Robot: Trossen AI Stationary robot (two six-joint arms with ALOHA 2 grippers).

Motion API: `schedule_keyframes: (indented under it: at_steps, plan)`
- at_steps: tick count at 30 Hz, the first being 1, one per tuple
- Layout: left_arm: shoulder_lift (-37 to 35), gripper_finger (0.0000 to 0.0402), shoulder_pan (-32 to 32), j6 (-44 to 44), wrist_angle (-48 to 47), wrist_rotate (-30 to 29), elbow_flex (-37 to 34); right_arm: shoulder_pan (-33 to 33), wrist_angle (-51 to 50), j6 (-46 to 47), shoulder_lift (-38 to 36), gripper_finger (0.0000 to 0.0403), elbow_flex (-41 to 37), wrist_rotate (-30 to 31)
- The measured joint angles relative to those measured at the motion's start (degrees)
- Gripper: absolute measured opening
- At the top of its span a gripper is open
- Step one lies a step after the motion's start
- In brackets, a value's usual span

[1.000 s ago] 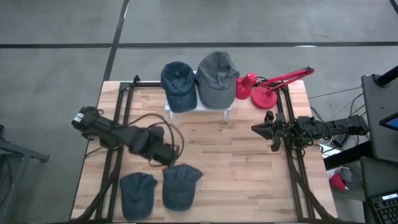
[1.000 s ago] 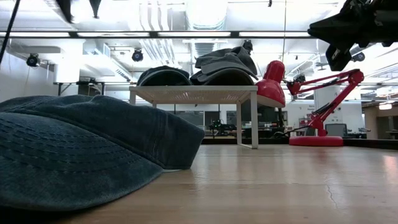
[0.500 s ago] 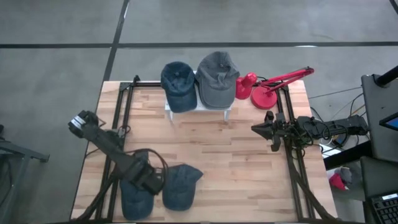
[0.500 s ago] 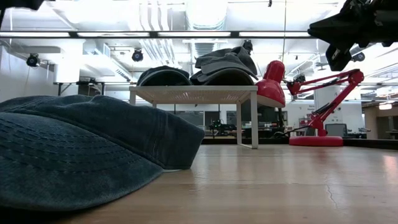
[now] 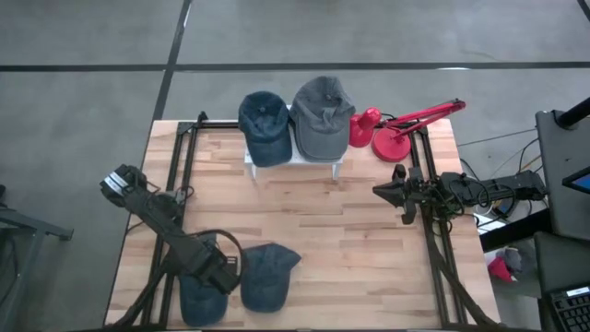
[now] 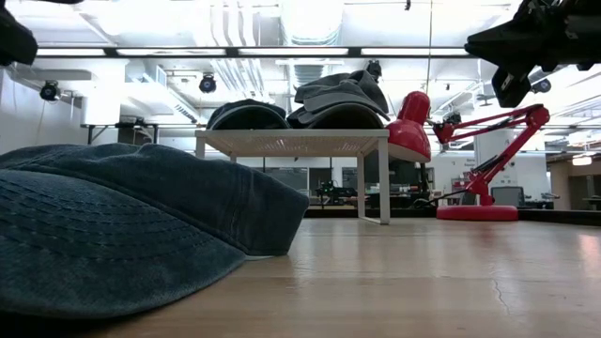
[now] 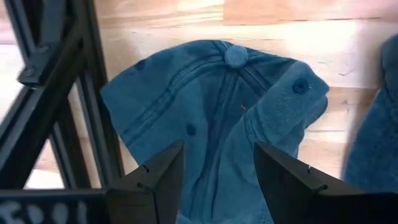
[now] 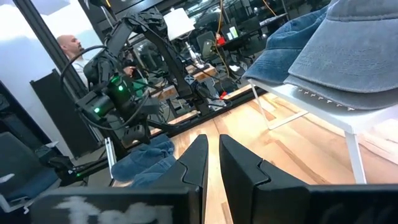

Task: Pick & Place hat
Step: Stack the left blue cap on top of the blue cap on the shelf

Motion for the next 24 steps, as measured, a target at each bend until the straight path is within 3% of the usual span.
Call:
schedule_keyframes:
  at_steps: [14,24]
  plan:
    - [0.0,0.0197,-2.76,-3.53,2.31,0.08,-2.89,0.0,-0.04,-0.15,0.0,0.0038,0.0,-0.04]
    - [0.0,0.0197,-4.45,-4.67,10.56,0.71,-8.9,0.01,-0.04,-0.15,0.0,0.0038,0.0,-0.15]
